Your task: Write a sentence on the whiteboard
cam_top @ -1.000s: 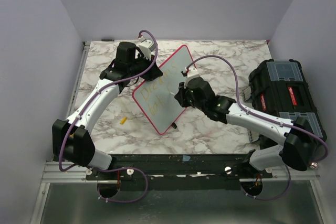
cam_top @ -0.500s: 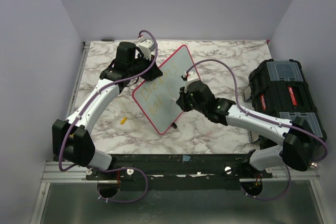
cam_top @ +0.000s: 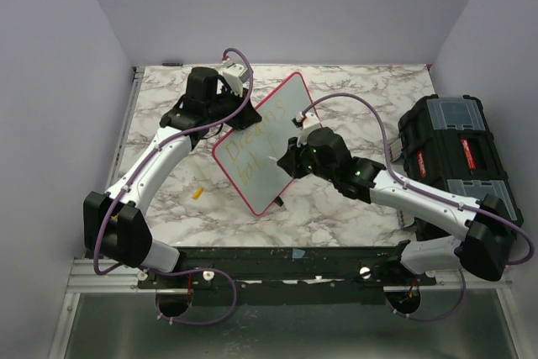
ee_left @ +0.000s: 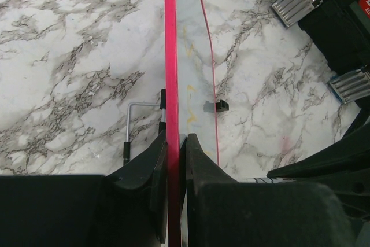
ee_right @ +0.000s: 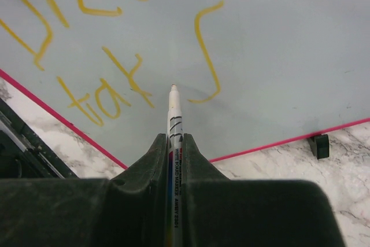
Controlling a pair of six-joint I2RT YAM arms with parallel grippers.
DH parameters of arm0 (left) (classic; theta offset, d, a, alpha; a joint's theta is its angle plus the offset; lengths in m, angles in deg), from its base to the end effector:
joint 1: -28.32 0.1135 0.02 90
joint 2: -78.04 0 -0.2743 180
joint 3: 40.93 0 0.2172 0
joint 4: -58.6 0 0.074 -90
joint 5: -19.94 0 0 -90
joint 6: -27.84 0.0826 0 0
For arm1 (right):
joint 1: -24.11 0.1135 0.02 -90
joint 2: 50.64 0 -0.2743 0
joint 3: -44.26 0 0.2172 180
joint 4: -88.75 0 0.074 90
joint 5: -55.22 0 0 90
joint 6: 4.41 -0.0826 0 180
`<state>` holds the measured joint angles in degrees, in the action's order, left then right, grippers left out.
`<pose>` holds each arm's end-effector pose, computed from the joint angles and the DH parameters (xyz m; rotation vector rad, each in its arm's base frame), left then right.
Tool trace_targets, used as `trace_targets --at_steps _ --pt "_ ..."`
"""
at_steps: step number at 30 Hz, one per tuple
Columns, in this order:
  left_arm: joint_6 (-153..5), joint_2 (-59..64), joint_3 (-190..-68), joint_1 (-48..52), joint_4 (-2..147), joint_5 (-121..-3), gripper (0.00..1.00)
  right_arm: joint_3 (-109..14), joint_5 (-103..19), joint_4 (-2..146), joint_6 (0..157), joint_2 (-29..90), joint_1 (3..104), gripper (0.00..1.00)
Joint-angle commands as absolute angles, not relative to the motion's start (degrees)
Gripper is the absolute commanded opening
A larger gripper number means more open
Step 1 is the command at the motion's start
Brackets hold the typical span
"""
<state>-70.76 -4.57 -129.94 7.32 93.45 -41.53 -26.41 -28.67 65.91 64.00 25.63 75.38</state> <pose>0.2934 -0.1549 0.3399 0.5383 2.0358 -0.8285 0.1998 0.2350 0.2844 -0.4806 2.0787 0.6627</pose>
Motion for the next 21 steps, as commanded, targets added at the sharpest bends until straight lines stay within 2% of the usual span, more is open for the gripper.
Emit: trace_targets --at_steps 1,21 --pt "-63.5 -5.7 -128.0 6.0 96.1 -43.6 0.00 -26.9 -26.7 69.1 63.7 22.6 75.5 0.01" --pt "-63.5 -5.6 -127.7 6.0 96.0 -43.8 0.00 -31.4 -21.5 70.2 64.6 29.2 75.5 0.01"
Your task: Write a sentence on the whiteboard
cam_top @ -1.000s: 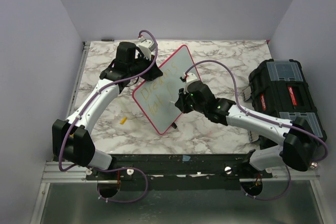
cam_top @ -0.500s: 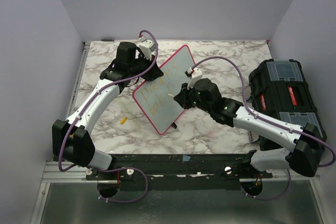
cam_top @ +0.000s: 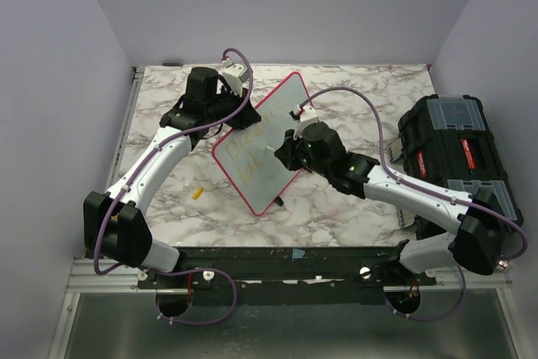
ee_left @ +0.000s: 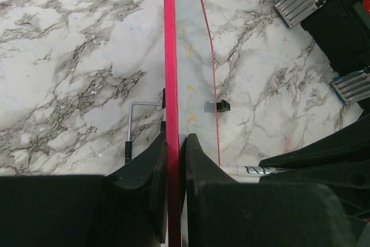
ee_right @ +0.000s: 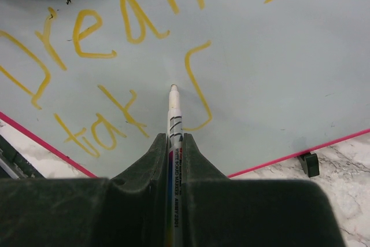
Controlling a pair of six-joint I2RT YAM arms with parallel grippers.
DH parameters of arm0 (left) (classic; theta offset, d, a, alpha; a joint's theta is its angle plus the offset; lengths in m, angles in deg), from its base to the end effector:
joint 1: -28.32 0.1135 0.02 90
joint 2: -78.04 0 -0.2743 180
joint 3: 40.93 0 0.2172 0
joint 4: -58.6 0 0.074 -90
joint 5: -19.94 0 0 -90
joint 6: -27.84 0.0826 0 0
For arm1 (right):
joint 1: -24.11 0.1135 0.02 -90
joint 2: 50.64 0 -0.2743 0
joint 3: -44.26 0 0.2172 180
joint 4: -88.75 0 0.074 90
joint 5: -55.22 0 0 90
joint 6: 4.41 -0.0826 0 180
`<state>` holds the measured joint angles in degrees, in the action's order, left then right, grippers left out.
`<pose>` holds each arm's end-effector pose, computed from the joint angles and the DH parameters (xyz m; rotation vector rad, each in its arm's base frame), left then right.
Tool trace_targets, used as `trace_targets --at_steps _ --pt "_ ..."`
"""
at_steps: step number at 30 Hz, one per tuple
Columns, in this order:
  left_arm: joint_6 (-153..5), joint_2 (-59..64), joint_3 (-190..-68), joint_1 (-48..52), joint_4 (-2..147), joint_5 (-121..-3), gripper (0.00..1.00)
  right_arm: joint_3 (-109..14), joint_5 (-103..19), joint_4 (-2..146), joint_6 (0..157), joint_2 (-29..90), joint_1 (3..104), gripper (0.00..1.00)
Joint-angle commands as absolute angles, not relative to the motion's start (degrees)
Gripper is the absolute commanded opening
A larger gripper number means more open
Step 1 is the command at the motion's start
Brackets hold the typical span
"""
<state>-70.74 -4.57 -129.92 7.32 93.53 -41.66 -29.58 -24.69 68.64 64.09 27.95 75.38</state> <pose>0.2934 -0.1547 0.3396 0.5370 2.0378 -0.8260 0.2134 0.2430 0.2991 -0.4153 2.0129 0.6317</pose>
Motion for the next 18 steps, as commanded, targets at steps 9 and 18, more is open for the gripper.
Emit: trace_targets --at_steps 9,18 --pt "-63.5 -5.5 -127.7 6.0 96.0 -43.8 0.00 -32.7 -16.2 69.0 65.4 30.6 75.6 0.01" --pt "-63.5 -5.5 -127.7 5.9 95.9 -43.8 0.00 -33.6 -13.8 68.0 65.2 30.8 75.5 0.01"
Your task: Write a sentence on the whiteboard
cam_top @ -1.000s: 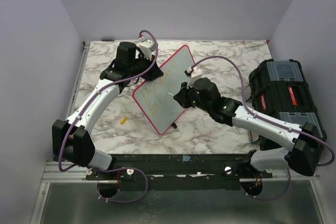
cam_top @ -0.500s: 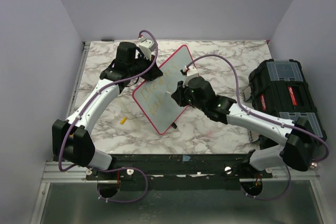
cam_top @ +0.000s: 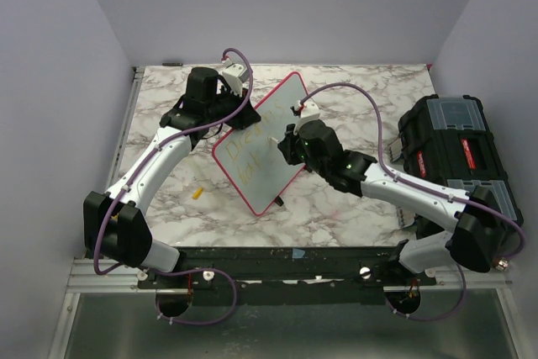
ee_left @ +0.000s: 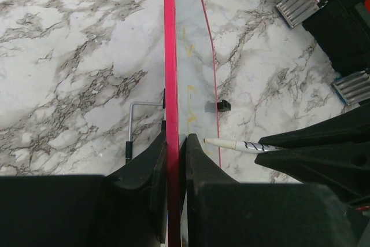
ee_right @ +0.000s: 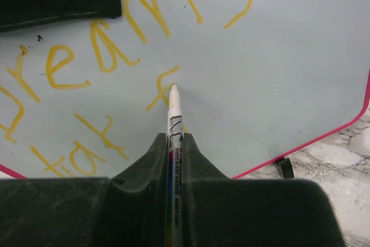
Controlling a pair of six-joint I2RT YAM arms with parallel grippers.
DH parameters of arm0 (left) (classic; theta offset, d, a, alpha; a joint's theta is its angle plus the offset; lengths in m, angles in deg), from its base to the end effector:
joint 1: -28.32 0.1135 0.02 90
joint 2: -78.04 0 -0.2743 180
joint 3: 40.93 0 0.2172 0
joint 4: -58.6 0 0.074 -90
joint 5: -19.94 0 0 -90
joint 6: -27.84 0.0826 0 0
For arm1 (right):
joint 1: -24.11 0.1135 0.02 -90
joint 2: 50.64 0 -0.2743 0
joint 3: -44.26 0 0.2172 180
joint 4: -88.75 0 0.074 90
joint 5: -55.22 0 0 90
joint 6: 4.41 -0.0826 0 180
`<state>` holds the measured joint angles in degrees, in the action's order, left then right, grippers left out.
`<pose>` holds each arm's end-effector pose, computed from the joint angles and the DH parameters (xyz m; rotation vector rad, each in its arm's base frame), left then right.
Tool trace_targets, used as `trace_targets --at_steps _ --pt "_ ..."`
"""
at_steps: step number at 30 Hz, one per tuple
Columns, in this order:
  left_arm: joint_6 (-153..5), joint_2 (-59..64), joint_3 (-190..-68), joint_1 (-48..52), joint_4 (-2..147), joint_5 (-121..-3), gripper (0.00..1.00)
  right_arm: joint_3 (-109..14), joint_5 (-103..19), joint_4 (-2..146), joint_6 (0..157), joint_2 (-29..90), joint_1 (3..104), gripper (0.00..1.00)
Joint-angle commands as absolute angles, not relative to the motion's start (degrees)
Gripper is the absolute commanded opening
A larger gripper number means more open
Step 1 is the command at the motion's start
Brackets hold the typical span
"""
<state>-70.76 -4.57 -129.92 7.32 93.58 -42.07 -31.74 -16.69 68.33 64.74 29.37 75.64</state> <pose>0.2938 -0.1543 0.3393 0.5321 2.0401 -0.8189 0.2241 0.2408 0.3054 -0.3313 1.9825 0.5035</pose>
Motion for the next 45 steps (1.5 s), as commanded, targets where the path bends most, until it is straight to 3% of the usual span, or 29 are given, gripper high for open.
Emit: trace_targets --at_steps 1,12,45 --pt "-63.4 -5.5 -127.8 6.0 96.0 -43.8 0.00 -33.7 -13.7 67.9 65.2 30.8 75.4 0.01" --pt "-63.5 -5.5 -127.8 5.9 96.0 -43.8 0.00 -30.9 -13.4 69.8 64.7 24.9 75.2 0.01" --pt "-63.4 -5.4 -127.5 5.9 95.8 -43.7 0.00 -34.1 -15.4 70.1 64.9 30.0 74.2 0.01"
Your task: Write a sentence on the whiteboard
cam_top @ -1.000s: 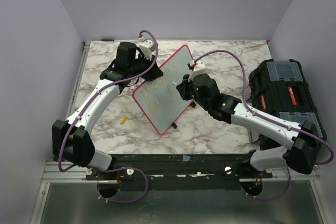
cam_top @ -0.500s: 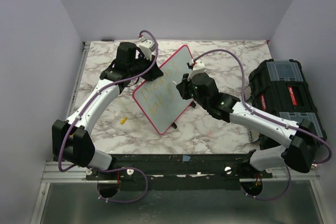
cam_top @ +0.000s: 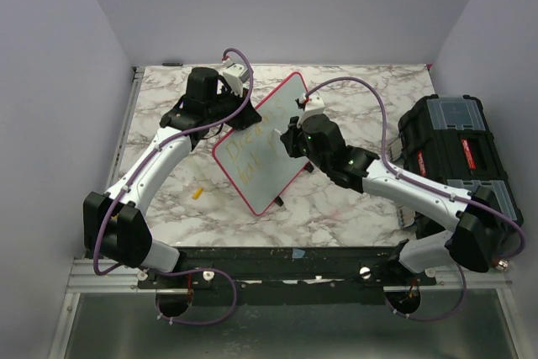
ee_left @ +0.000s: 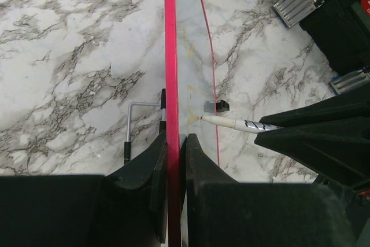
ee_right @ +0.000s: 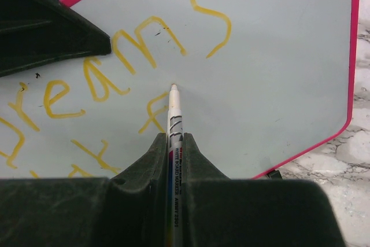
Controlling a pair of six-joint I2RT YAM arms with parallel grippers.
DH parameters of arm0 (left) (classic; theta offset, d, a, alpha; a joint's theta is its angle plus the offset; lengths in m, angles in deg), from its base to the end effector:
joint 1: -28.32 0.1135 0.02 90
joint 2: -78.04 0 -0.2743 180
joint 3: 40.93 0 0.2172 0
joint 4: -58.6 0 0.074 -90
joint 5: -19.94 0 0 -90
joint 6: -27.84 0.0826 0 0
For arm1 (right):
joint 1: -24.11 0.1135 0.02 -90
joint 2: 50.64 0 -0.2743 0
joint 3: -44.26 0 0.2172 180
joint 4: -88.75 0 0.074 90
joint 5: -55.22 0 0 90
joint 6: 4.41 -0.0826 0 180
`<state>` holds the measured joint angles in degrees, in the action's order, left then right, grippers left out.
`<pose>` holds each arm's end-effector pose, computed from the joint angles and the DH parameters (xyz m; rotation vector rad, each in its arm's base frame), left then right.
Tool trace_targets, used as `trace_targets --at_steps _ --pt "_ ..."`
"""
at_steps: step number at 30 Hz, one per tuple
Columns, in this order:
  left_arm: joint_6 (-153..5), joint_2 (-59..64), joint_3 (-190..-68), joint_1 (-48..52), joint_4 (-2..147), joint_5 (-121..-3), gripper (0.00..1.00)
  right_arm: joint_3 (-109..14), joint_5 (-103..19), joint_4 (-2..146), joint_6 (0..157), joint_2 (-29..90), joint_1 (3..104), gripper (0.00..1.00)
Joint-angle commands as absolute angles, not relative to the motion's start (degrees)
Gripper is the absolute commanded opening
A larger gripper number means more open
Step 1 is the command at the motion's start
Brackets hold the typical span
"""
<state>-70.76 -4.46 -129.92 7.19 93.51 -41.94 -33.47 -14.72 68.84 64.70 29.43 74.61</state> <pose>0.2930 -0.1550 0.3401 0.5362 2.0362 -0.8225 0.2318 0.2366 0.3174 -0.2747 1.9461 0.4841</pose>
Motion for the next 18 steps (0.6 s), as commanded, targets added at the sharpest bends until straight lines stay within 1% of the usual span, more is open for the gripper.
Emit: trace_targets --at_steps 1,18 --pt "-63.4 -5.4 -127.6 5.9 95.8 -43.7 0.00 -33.9 -15.7 70.2 64.8 29.9 74.2 0.01" --pt "-63.5 -5.1 -127.5 5.9 95.8 -43.8 0.00 -29.6 -18.5 69.6 62.5 28.9 74.2 0.01"
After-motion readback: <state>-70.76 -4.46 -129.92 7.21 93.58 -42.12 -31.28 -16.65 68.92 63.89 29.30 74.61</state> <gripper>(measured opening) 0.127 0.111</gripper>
